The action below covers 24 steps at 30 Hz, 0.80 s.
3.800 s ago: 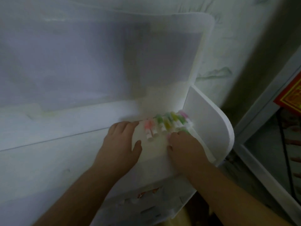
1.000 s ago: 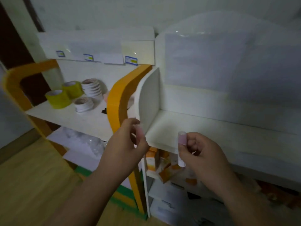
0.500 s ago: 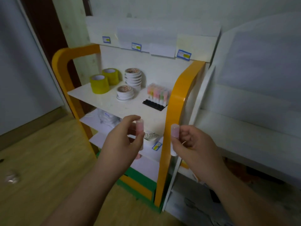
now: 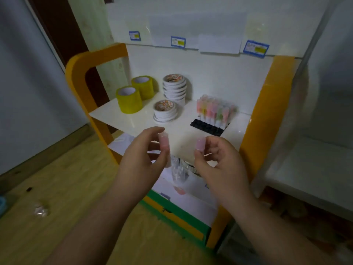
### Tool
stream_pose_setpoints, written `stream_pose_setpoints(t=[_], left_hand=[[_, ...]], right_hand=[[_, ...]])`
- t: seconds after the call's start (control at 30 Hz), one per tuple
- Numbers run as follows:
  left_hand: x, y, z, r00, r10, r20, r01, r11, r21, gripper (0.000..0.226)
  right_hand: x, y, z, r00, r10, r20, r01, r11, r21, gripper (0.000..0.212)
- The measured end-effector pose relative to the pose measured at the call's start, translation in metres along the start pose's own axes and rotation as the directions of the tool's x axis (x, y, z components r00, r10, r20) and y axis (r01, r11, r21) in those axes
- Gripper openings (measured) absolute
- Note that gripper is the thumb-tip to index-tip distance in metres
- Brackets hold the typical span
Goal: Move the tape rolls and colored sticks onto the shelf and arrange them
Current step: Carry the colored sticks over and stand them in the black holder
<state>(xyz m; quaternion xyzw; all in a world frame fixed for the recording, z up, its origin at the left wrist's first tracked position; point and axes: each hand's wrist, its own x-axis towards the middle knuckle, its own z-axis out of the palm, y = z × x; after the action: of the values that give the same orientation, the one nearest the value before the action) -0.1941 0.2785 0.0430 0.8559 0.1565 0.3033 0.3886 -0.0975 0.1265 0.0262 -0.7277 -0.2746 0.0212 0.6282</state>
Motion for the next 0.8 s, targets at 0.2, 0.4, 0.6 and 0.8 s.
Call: stream_pose_setpoints(t=[0.2, 0.4, 0.6, 0.8], left_hand=[[0.066, -0.017, 0.001, 0.998, 0.056, 0.032, -0.057, 0.998, 0.033, 0.029], [0.112, -0.042, 0.02, 0.98, 0.144, 0.137, -0.14, 0.989, -0.038, 0.029], [0.174, -0.09, 0.061, 0.94, 0.265, 0.215, -0.245, 0.963, -0.113, 0.027], [0.222, -0.113, 0.104, 0.912, 0.303, 0.275, -0.257, 0.947, -0.191, 0.041]], right_hand=[[0.044, 0.018, 0.02, 0.996, 0.049, -0.069, -0.052, 0.998, -0.04, 0.01], [0.064, 0.034, 0.028, 0.982, 0.107, -0.153, -0.117, 0.991, -0.058, 0.011], [0.08, 0.039, 0.032, 0.947, 0.137, -0.29, -0.181, 0.975, -0.129, 0.024], [0.085, 0.047, 0.038, 0.913, 0.153, -0.378, -0.219, 0.966, -0.137, 0.02]])
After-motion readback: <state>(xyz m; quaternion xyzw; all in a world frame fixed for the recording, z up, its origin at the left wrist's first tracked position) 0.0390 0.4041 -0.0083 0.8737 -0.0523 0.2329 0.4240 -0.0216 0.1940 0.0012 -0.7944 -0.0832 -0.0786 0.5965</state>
